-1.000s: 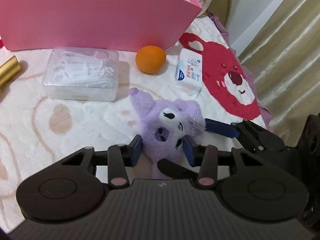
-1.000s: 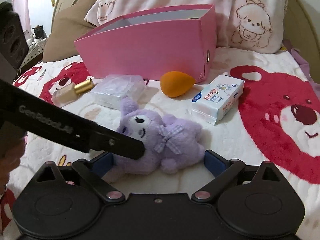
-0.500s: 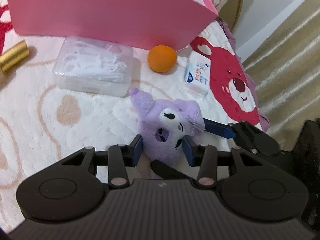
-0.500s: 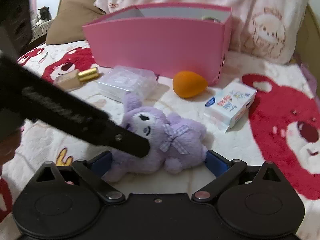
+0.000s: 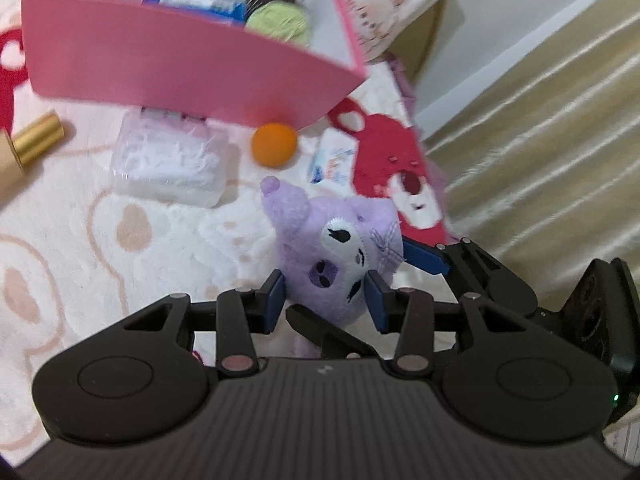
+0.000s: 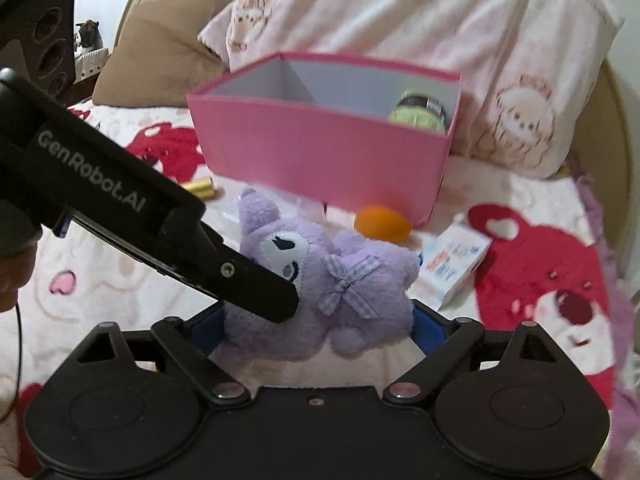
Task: Organize objects
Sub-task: 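Lift the purple plush with the left tool into the pink box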
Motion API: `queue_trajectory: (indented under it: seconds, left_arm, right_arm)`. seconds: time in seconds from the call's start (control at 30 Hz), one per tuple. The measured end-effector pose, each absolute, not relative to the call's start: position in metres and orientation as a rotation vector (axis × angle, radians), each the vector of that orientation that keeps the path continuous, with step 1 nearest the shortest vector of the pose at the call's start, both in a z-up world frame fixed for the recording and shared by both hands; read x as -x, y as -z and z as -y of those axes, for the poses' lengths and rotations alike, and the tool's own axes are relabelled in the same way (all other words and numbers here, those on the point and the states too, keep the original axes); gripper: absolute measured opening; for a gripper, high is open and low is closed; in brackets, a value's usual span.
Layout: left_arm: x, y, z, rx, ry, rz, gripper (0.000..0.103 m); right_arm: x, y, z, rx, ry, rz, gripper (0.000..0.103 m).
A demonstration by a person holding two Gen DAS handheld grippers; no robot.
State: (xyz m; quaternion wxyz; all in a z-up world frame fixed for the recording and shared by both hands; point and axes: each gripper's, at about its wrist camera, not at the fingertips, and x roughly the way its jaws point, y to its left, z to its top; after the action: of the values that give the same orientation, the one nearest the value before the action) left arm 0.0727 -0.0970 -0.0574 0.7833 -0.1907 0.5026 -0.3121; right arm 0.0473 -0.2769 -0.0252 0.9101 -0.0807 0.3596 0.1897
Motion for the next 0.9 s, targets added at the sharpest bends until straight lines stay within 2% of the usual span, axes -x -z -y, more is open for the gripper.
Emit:
queue_trajectory:
  seconds: [0.27,0.6,0.9]
  left_arm:
    - [-0.059,-0.004,0.084,0.322,0.690,-0.995,0.041]
    - [-0.070,-0.058,0.049,0.356,0.653,-0.896,0.041]
    - [-0.117,-0.085,0.034,0.369,0.600,-0.855,0.041]
  right_arm:
    - [-0.046,-0.030,0.263,0.178,-0.389,-0.715,0.096]
    - [-0.074,-0.088,0.234,0.215,-0.438,-0.669,0.095]
    - [-0.130,-0.119,0.208,0.276,-0.491,-0.648,0.096]
